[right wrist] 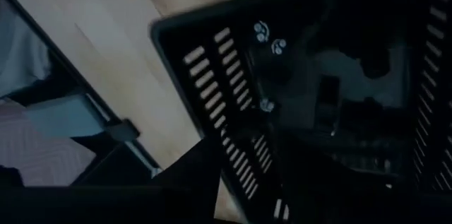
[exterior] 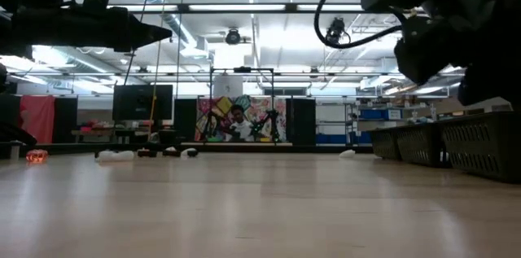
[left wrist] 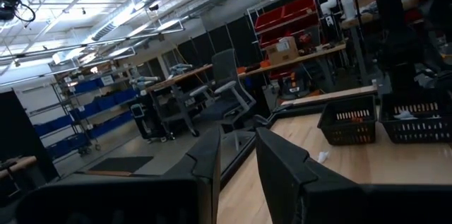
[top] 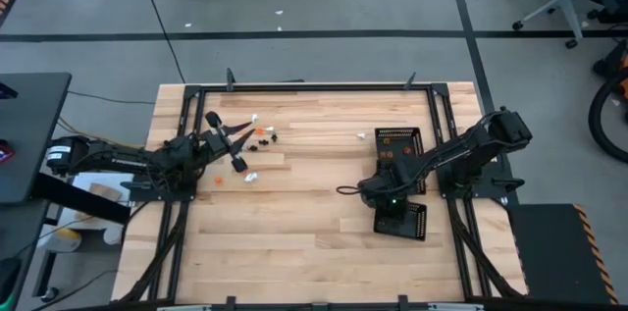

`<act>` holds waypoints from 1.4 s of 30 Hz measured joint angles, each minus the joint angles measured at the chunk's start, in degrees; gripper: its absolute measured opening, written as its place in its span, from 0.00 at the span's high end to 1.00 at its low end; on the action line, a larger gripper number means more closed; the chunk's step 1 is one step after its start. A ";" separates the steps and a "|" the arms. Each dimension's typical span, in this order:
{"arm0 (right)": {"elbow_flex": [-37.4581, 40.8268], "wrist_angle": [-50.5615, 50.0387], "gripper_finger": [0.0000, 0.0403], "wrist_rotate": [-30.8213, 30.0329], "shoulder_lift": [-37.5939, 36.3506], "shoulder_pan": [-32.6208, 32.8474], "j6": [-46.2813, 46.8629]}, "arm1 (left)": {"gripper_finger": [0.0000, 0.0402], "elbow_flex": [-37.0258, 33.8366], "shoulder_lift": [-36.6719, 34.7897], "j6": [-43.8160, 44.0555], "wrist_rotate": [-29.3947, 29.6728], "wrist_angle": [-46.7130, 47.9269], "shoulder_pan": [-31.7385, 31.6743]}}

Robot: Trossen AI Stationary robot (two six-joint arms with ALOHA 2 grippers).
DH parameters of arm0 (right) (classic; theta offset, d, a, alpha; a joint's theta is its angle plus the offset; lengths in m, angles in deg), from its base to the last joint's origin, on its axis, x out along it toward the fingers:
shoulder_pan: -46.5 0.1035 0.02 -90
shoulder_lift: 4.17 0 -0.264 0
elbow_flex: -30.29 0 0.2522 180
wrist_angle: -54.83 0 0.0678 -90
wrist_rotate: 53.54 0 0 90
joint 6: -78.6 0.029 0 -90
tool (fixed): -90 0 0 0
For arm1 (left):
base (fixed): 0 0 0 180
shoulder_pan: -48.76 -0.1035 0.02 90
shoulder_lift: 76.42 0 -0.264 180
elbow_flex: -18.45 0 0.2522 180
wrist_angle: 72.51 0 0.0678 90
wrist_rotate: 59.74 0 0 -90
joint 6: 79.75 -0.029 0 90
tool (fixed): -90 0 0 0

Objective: Sort Halloween decoration
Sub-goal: Put the white ghost toy into the center black bin

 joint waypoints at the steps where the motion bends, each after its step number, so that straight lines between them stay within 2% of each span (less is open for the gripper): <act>1: -0.45 -0.29 0.65 0.09 0.00 -0.26 0.05 | 0.81 0.00 0.00 0.00 0.00 0.00 0.00; 5: -3.28 -4.09 0.61 1.75 0.01 -2.03 -1.42 | 0.81 0.00 0.00 0.00 0.00 0.00 0.00; 7: -5.88 -6.75 0.61 0.02 0.02 -3.31 -3.45 | 0.81 0.00 0.00 0.00 0.00 0.00 0.00; 14: -17.26 -13.17 0.62 -25.02 0.02 -8.69 -14.28 | 0.81 0.00 0.00 0.28 0.00 0.04 0.00; 16: -19.82 -12.86 0.62 -30.25 0.00 -11.22 -18.25 | 0.81 0.00 0.00 0.28 0.00 0.04 0.00; 18: -20.99 -11.36 0.62 -32.88 0.19 -14.39 -22.69 | 0.81 0.00 0.00 0.33 0.00 0.06 0.00; 27: -21.56 -5.34 0.62 -33.33 10.73 -27.29 -39.24 | 0.81 0.00 0.00 0.44 0.00 0.48 0.00; 34: -22.45 -4.86 0.54 -35.31 18.26 -35.84 -46.92 | 0.81 0.00 -0.02 0.46 0.00 0.87 0.00; 42: -27.38 -6.64 0.44 -36.82 22.85 -39.88 -52.74 | 0.81 0.00 -0.01 0.46 0.00 2.01 0.00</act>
